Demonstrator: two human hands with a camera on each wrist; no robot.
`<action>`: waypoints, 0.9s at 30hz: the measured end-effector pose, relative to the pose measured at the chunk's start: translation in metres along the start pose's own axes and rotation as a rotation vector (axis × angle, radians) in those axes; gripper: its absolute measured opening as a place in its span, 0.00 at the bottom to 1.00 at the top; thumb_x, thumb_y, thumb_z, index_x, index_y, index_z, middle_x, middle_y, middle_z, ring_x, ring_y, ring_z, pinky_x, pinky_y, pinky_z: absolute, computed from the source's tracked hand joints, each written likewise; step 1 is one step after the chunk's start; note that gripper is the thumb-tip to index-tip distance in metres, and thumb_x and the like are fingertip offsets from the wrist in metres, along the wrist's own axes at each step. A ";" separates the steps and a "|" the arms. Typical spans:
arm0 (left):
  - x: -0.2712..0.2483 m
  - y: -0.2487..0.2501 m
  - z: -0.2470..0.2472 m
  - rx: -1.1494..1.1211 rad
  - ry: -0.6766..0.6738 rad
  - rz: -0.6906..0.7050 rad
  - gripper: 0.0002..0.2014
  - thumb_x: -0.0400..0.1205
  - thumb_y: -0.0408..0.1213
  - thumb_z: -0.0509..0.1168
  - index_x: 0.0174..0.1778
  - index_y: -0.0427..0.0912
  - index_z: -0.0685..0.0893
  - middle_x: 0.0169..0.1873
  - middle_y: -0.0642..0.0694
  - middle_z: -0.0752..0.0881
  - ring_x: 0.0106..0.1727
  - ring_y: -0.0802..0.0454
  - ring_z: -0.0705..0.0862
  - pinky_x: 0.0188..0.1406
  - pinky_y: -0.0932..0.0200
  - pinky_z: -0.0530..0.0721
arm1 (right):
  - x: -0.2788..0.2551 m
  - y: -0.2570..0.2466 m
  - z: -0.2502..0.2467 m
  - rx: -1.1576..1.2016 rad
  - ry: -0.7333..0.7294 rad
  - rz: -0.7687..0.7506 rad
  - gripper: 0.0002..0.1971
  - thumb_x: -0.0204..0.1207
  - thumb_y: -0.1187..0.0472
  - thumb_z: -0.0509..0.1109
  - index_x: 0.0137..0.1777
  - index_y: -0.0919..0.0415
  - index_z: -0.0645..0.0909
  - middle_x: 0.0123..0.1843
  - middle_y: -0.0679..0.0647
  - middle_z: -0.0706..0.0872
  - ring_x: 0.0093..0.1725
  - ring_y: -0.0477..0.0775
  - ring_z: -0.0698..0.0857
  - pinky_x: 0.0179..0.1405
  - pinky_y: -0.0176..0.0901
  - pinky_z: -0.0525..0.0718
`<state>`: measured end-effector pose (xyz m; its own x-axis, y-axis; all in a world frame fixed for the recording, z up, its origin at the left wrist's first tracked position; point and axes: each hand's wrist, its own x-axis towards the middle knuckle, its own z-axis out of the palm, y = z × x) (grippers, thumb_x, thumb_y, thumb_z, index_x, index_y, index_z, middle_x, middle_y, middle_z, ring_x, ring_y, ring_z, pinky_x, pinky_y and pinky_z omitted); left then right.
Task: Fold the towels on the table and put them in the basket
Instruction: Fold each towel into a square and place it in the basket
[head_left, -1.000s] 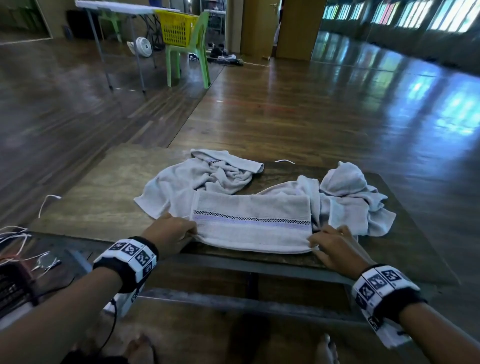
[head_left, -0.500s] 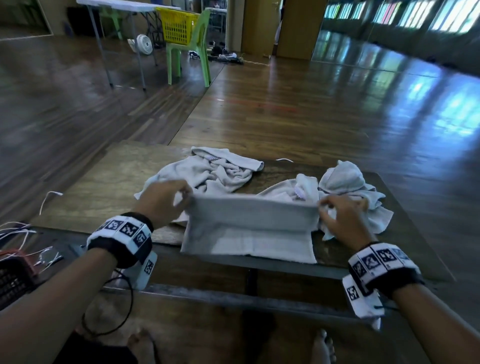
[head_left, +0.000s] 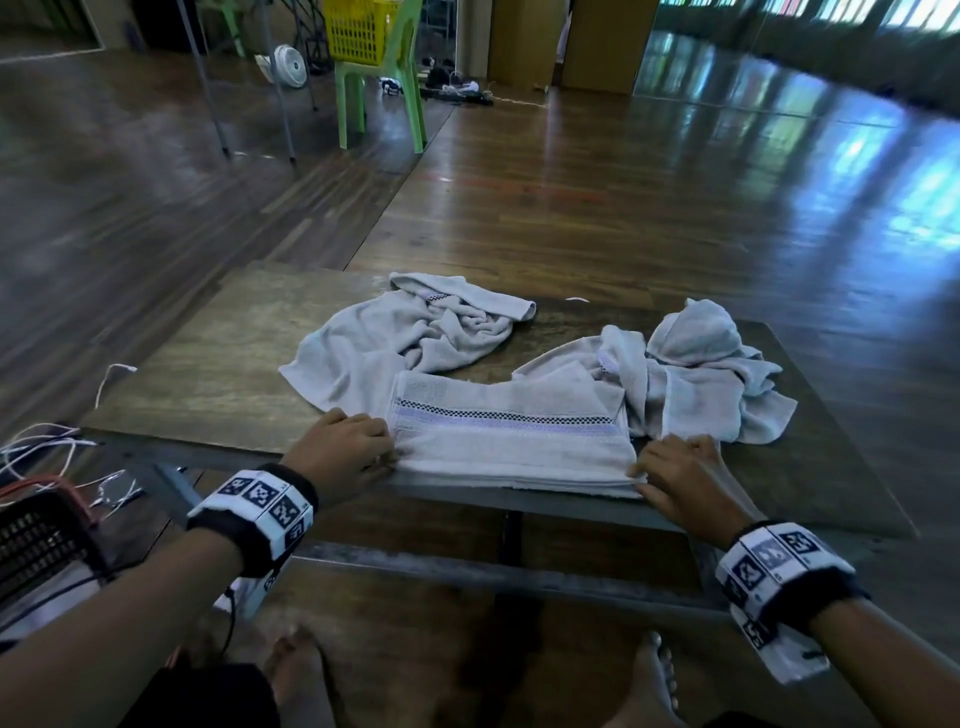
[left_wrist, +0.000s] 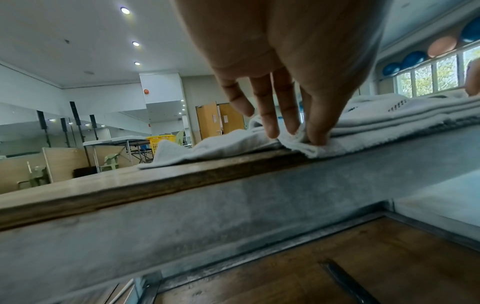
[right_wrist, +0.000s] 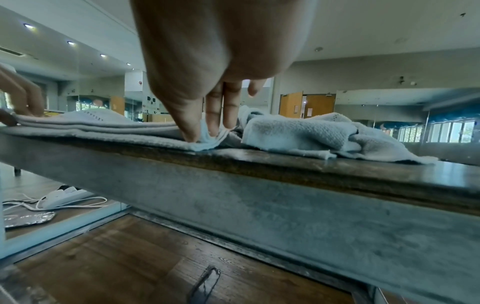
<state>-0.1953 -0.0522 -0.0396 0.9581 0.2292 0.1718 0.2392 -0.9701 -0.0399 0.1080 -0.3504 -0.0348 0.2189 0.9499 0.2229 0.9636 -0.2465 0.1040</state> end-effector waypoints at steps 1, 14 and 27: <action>-0.001 0.000 0.001 -0.001 -0.004 -0.010 0.07 0.67 0.44 0.77 0.35 0.53 0.85 0.35 0.56 0.86 0.34 0.53 0.86 0.35 0.56 0.79 | -0.001 0.000 0.000 0.006 0.002 0.009 0.15 0.55 0.58 0.85 0.37 0.47 0.82 0.36 0.42 0.84 0.38 0.49 0.85 0.42 0.45 0.60; -0.010 0.006 0.005 0.066 -0.022 0.011 0.19 0.58 0.52 0.78 0.40 0.49 0.86 0.40 0.53 0.86 0.42 0.52 0.87 0.42 0.58 0.82 | -0.006 0.004 0.004 -0.011 -0.097 -0.034 0.20 0.56 0.48 0.81 0.49 0.48 0.84 0.43 0.42 0.86 0.44 0.47 0.85 0.48 0.45 0.68; -0.002 -0.003 -0.014 -0.159 0.121 -0.081 0.09 0.68 0.43 0.75 0.40 0.50 0.83 0.40 0.56 0.85 0.42 0.52 0.85 0.41 0.56 0.75 | 0.000 0.006 -0.014 0.089 0.078 0.037 0.11 0.63 0.57 0.78 0.44 0.49 0.82 0.39 0.43 0.84 0.41 0.47 0.83 0.43 0.39 0.58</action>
<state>-0.1999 -0.0503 -0.0256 0.9087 0.3046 0.2854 0.2772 -0.9516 0.1328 0.1111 -0.3547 -0.0202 0.2448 0.9220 0.2999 0.9657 -0.2594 0.0092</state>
